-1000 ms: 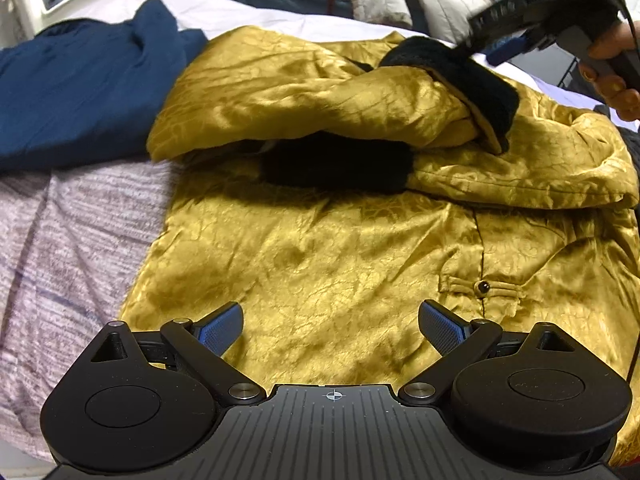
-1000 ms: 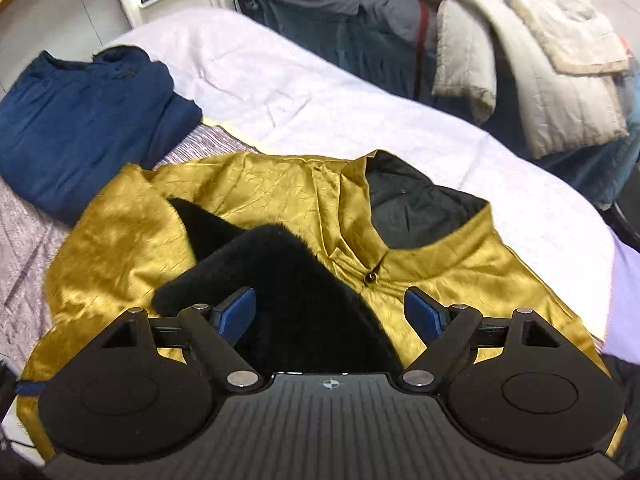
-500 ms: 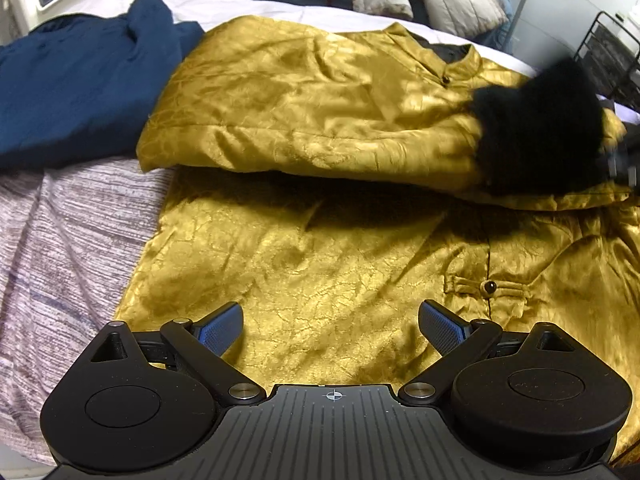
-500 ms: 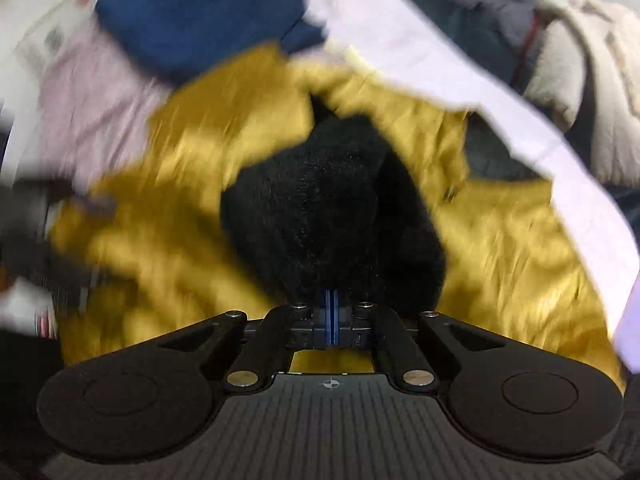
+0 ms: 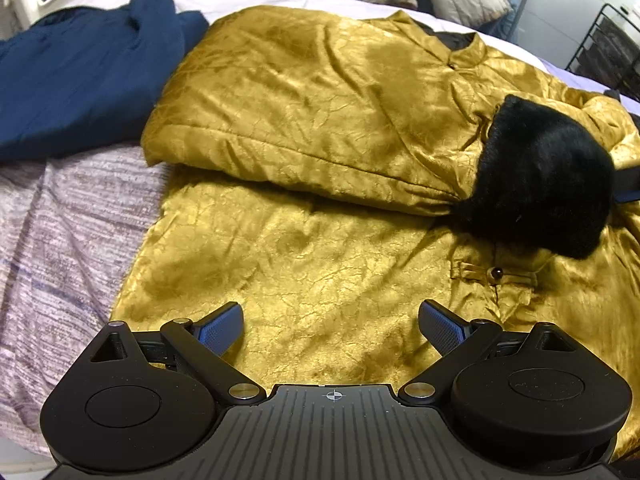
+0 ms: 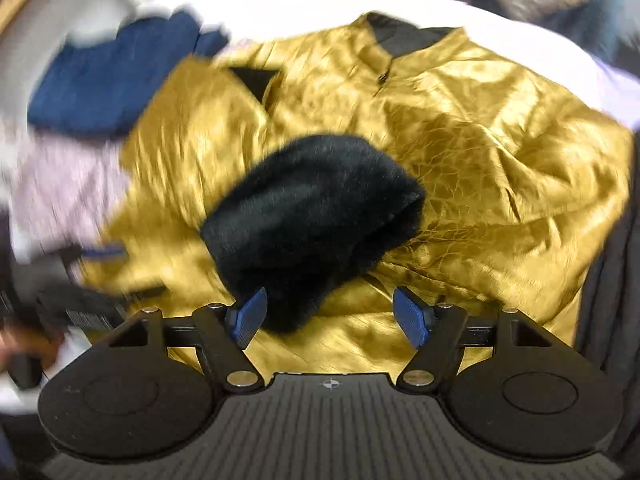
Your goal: Fold large clothes
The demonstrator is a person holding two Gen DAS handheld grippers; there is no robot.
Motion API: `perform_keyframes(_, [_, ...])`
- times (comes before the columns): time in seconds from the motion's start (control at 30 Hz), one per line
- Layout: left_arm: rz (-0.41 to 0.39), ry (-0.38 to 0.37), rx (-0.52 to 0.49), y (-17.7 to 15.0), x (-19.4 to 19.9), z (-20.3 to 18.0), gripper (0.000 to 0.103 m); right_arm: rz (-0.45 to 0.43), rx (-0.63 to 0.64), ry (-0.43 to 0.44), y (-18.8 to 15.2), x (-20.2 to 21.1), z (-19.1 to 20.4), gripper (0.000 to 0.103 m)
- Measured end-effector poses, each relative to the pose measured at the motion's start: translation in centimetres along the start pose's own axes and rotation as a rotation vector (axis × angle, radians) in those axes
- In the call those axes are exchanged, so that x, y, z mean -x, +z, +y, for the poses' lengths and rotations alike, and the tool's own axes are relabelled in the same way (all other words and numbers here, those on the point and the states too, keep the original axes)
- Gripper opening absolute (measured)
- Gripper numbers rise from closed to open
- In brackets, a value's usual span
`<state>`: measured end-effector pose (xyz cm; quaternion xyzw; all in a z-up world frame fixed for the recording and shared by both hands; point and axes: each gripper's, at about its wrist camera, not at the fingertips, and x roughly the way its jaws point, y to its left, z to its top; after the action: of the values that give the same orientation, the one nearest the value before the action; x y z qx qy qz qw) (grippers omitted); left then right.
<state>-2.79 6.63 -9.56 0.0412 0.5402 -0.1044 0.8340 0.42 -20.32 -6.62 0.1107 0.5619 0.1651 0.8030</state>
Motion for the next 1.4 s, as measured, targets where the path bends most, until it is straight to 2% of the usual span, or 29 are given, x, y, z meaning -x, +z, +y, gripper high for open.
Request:
perform_keyframes(0.13, [0.008,0.002,0.005,0.0,0.0,0.0,0.103,-0.070,-0.232,0.130,0.7,-0.5,-0.6,0.071])
perform_keyframes(0.2, [0.012,0.006,-0.004,-0.1,0.2,-0.1,0.103,-0.089,-0.308,0.136,1.4,-1.4,-0.6,0.058])
perform_keyframes(0.3, [0.010,0.011,-0.007,-0.4,0.4,0.0,0.103,-0.088,-0.401,0.150,2.5,-3.2,-0.7,0.055])
perform_keyframes(0.33, [0.014,0.011,-0.005,-0.4,0.4,-0.1,0.103,-0.064,-0.413,0.145,2.9,-4.1,-0.8,0.051])
perform_keyframes(0.37, [0.015,0.013,-0.004,-0.4,0.4,0.0,0.103,-0.037,-0.421,0.129,3.2,-5.0,-0.8,0.026])
perform_keyframes(0.4, [0.013,0.015,-0.003,-0.4,0.5,0.0,0.103,-0.027,-0.425,0.123,3.4,-5.4,-0.7,0.010])
perform_keyframes(0.43, [0.008,0.017,0.001,-0.5,0.6,0.1,0.103,-0.038,-0.409,0.130,3.9,-5.5,-0.2,0.010])
perform_keyframes(0.57, [0.000,0.022,0.024,-0.6,0.6,0.4,0.103,-0.165,-0.189,0.168,7.4,-2.6,3.9,0.009])
perform_keyframes(0.63, [-0.009,0.026,0.026,-0.5,0.8,0.4,0.103,-0.241,-0.141,0.218,9.2,-0.5,5.2,0.009])
perform_keyframes(0.73, [-0.023,0.027,0.034,-0.4,1.0,0.6,0.103,-0.338,-0.079,0.221,11.4,2.1,5.8,0.009])
perform_keyframes(0.8, [-0.020,0.026,0.042,-0.3,0.9,0.9,0.103,-0.339,-0.094,0.168,12.2,2.4,4.7,0.010])
perform_keyframes(0.87, [-0.018,0.028,0.048,-0.4,0.8,1.1,0.103,-0.284,-0.158,0.069,12.3,1.4,2.7,0.010])
perform_keyframes(0.97, [-0.012,0.034,0.055,-0.6,0.7,1.2,0.103,-0.193,-0.248,-0.031,11.0,-1.3,-0.7,0.010])
perform_keyframes(1.03, [-0.005,0.036,0.063,-0.7,0.6,1.4,0.103,-0.133,-0.294,-0.072,10.0,-3.1,-2.4,0.011])
perform_keyframes(1.13, [-0.004,0.045,0.075,-0.8,0.6,1.6,0.103,-0.109,-0.359,-0.079,8.6,-4.6,-3.6,0.026])
perform_keyframes(1.2, [-0.030,0.060,0.084,-0.8,1.1,1.8,0.103,-0.118,-0.339,-0.145,8.6,-5.0,-3.2,0.051])
perform_keyframes(1.23, [-0.064,0.077,0.095,-0.8,1.6,1.9,0.103,-0.131,-0.315,-0.191,8.5,-4.8,-2.9,0.055])
perform_keyframes(1.3, [-0.133,0.101,0.117,-0.6,2.6,2.4,0.103,-0.176,-0.244,-0.283,8.1,-4.0,-1.7,0.071])
perform_keyframes(1.4, [-0.212,0.116,0.129,0.9,3.7,3.3,0.103,-0.289,-0.098,-0.425,7.7,-1.6,0.1,0.079])
